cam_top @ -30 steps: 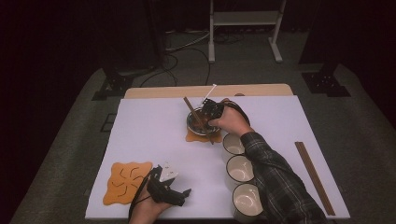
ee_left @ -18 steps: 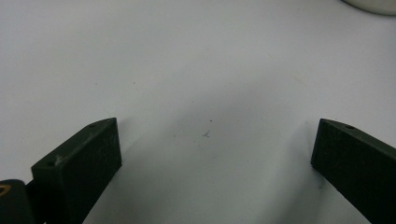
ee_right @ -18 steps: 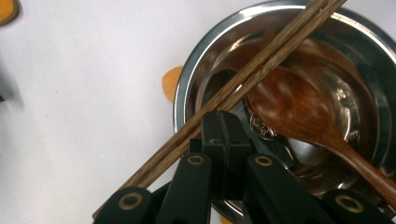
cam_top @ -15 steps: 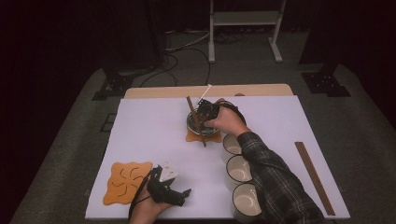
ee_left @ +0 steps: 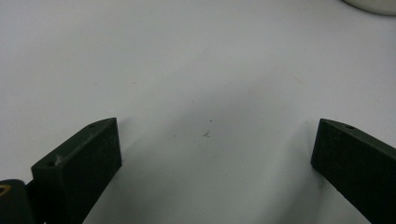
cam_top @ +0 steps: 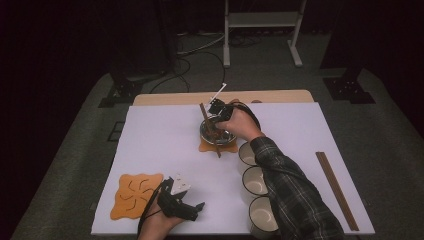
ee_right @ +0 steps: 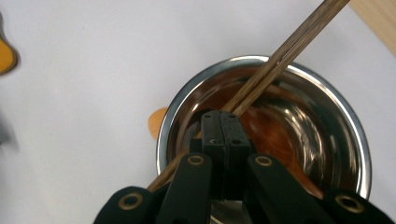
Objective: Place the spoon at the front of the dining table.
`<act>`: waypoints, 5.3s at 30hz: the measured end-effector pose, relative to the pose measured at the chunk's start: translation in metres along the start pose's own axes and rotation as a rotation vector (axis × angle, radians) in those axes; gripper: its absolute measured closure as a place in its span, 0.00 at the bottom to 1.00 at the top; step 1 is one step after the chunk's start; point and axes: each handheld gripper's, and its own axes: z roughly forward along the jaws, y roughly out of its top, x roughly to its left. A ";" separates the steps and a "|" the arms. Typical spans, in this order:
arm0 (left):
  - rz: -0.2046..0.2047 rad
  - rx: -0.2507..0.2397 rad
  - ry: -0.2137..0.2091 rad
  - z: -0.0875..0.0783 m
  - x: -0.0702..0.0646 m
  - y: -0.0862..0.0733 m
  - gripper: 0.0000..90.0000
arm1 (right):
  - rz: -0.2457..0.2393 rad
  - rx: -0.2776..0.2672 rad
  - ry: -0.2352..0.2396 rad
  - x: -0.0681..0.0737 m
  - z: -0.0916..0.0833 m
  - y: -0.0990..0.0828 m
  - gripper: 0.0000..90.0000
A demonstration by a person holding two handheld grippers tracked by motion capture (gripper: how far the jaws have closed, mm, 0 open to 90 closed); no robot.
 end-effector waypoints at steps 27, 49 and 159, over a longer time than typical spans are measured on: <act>0.000 -0.002 0.000 0.000 0.000 0.000 0.01 | 0.057 -0.089 -0.045 -0.018 0.016 0.042 1.00; 0.000 -0.003 0.002 0.000 0.000 0.000 0.01 | 0.088 -0.085 -0.095 -0.026 0.051 0.051 0.99; 0.003 0.006 -0.001 0.000 0.000 0.000 0.00 | -0.193 0.014 0.181 0.064 -0.008 -0.062 1.00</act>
